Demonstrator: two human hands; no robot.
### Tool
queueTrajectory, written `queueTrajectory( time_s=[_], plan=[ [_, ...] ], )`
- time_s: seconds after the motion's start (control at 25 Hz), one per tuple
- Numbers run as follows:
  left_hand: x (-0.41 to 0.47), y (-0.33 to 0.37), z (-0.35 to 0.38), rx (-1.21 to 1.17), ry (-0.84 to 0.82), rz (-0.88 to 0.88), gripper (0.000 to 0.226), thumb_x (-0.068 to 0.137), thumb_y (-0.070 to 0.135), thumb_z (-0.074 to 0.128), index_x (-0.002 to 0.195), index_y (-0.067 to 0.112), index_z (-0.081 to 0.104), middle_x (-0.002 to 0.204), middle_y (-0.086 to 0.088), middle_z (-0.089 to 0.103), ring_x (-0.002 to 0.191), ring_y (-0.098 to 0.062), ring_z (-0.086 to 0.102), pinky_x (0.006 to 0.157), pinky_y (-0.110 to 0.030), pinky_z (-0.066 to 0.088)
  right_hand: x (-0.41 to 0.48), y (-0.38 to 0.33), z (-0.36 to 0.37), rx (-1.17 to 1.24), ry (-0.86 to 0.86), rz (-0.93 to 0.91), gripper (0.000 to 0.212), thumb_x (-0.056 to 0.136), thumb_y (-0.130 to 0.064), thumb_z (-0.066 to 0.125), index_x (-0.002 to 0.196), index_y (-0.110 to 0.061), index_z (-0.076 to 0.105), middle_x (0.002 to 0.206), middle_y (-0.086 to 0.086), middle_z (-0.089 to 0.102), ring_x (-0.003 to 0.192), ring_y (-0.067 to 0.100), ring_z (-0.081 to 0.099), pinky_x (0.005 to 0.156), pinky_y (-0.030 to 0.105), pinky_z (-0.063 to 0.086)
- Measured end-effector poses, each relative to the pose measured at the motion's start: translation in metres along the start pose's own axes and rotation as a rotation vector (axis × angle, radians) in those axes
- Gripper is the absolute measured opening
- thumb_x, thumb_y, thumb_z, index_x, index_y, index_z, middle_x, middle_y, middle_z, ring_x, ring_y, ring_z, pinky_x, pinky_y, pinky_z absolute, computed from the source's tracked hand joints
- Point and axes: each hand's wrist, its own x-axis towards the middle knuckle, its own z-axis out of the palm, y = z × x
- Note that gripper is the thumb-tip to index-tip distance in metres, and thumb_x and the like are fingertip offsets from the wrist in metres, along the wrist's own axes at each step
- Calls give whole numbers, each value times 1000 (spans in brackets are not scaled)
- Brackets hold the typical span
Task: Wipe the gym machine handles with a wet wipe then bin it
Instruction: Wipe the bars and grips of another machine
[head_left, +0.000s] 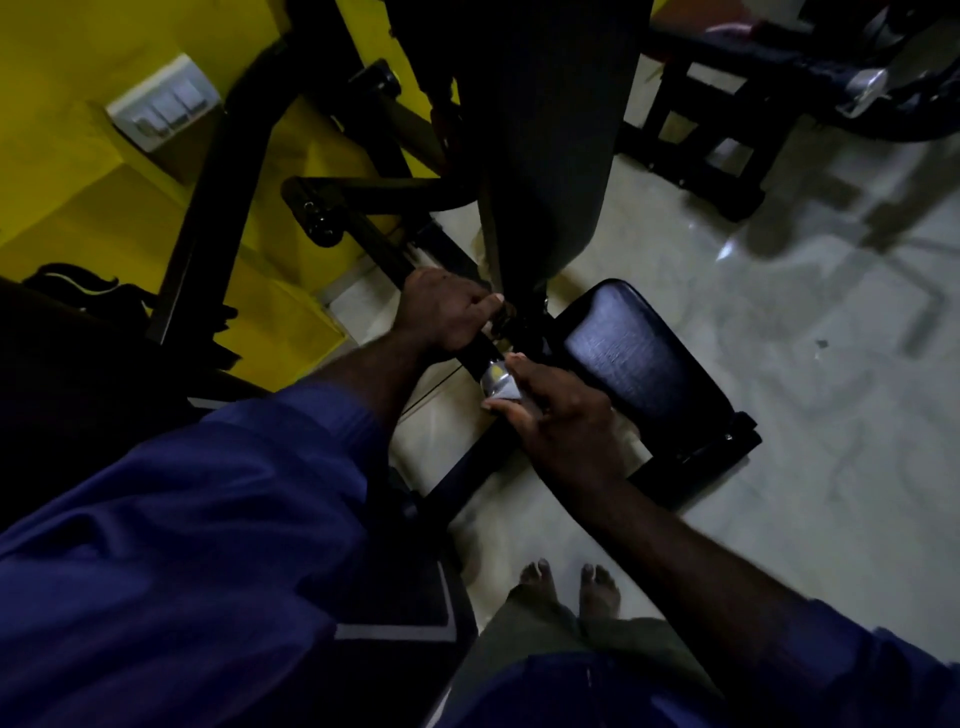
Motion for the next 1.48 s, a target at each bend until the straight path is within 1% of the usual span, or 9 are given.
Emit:
queueTrajectory(
  time_s=[0.16, 0.36, 0.56, 0.68, 0.8, 1.0, 1.08, 1.28, 1.48],
  plan=[
    [3, -8, 10, -14, 43, -10, 61, 92, 63, 26, 97, 34, 79, 105, 7, 79, 106, -21, 69, 97, -44, 44, 17, -8, 5, 491, -95, 627, 48, 62, -35, 97, 104, -18, 81, 97, -2, 81, 89, 8, 75, 81, 21, 58],
    [3, -8, 11, -15, 64, 9, 60, 92, 60, 29, 94, 29, 80, 100, 5, 79, 98, -23, 70, 90, -43, 46, 21, -11, 1, 1283, -148, 1274, 19, 96, -20, 69, 90, -5, 78, 95, 15, 76, 83, 28, 74, 65, 29, 62],
    [1, -10, 11, -56, 76, 63, 59, 91, 54, 28, 95, 28, 81, 97, 3, 79, 95, -24, 72, 88, -42, 49, -5, -18, 16, 159, -115, 391, 40, 98, -20, 67, 138, -15, 65, 134, 3, 68, 120, 15, 65, 103, 22, 47],
    [0, -9, 11, -94, 108, 36, 56, 92, 54, 32, 90, 28, 81, 96, 4, 80, 95, -22, 72, 89, -44, 46, -14, -1, 14, -26, -204, -93, 65, 93, 7, 60, 154, -8, 43, 159, 9, 43, 147, 20, 42, 120, 31, 36],
    [-1, -7, 13, -131, 122, 25, 56, 91, 53, 32, 88, 26, 81, 97, 4, 80, 97, -21, 71, 91, -45, 45, -8, 11, 11, -157, -250, -220, 62, 100, 8, 50, 158, 0, 29, 162, 17, 36, 152, 26, 34, 121, 42, 36],
    [-1, -7, 14, -136, 113, -20, 54, 90, 53, 33, 85, 26, 80, 96, 5, 79, 99, -19, 71, 94, -45, 45, -1, 30, 7, -37, -418, -567, 34, 108, -7, 41, 111, 11, 70, 143, 22, 58, 144, 36, 45, 122, 53, 30],
    [-1, -7, 13, -128, 104, -28, 54, 90, 53, 33, 87, 27, 80, 100, 6, 79, 102, -19, 69, 95, -44, 44, 9, 46, 1, 25, -523, -567, 51, 113, -19, 25, 129, 9, 65, 153, 15, 51, 150, 30, 38, 124, 50, 26],
    [0, -9, 14, -127, 113, 0, 52, 91, 50, 34, 88, 26, 80, 98, 6, 79, 100, -20, 70, 92, -43, 46, 13, 32, -2, 269, -373, -291, 34, 96, 0, 66, 131, 1, 67, 144, 14, 59, 140, 23, 52, 119, 35, 38],
    [-2, -11, 12, -123, 78, -3, 52, 90, 50, 32, 85, 26, 78, 93, 6, 78, 98, -19, 69, 91, -43, 45, -1, -14, 19, 884, -58, 767, 70, 71, 16, 80, 134, -12, 67, 127, 7, 73, 119, 17, 67, 103, 33, 54]
  ],
)
